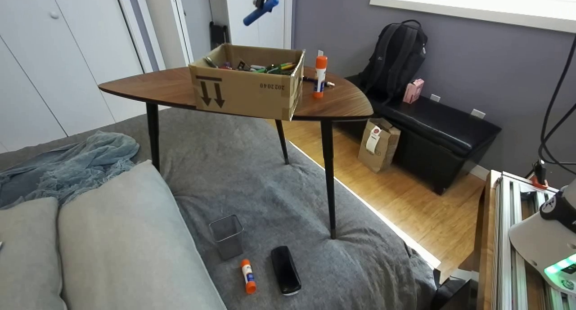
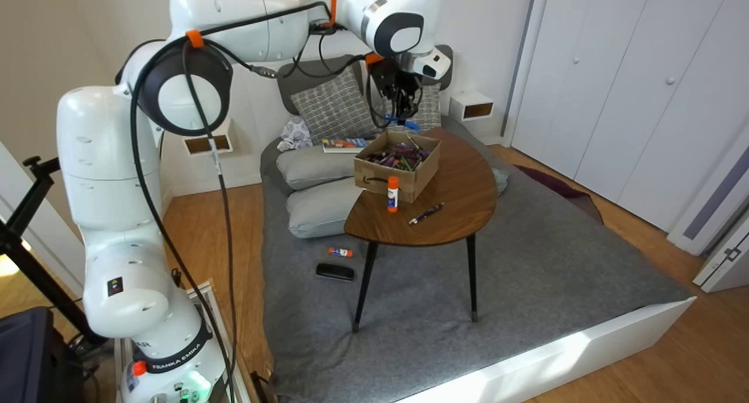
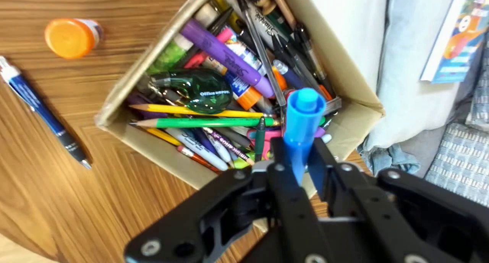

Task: Put the blue marker on the table

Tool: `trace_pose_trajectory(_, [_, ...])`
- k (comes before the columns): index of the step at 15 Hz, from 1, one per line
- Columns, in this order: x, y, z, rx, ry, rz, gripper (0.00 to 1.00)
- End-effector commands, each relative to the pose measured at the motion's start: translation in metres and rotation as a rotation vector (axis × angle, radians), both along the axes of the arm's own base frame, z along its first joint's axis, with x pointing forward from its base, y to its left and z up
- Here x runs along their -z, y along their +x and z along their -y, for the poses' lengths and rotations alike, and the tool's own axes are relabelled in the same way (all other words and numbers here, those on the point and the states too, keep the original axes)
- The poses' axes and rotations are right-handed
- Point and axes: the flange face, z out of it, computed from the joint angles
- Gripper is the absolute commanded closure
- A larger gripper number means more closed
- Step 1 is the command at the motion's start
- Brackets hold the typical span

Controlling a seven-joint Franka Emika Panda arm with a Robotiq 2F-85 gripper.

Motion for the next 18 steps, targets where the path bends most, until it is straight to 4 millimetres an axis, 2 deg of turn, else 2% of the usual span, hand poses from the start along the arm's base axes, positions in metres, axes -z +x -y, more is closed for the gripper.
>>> trace_pose_trajectory(1, [-0.025,-0.024,0.064,0.074,0.166,-0.079,0.95])
trace_pose_trajectory(4, [-0.025,-0.038,0.116,0.183,0.288,-0.132,0.95])
trace_pose_trajectory(5, [-0.023,-0.039,0.129,0.223,0.311,-0.102,0.95])
trace_pose_trajectory(6, [-0.023,-0.031,0.118,0.171,0.243,-0.105,0.81])
trace_pose_trajectory(8, [-0.021,-0.034,0.137,0.208,0.276,-0.104,0.81])
trace_pose_trajectory(12, [-0.019,-0.033,0.133,0.205,0.282,-0.109,0.81])
trace_pose_trajectory(13, [-0.019,-0.033,0.132,0.205,0.283,-0.11,0.95])
trace_pose_trajectory(18, [-0.009,-0.033,0.175,0.287,0.375,-0.213,0.95])
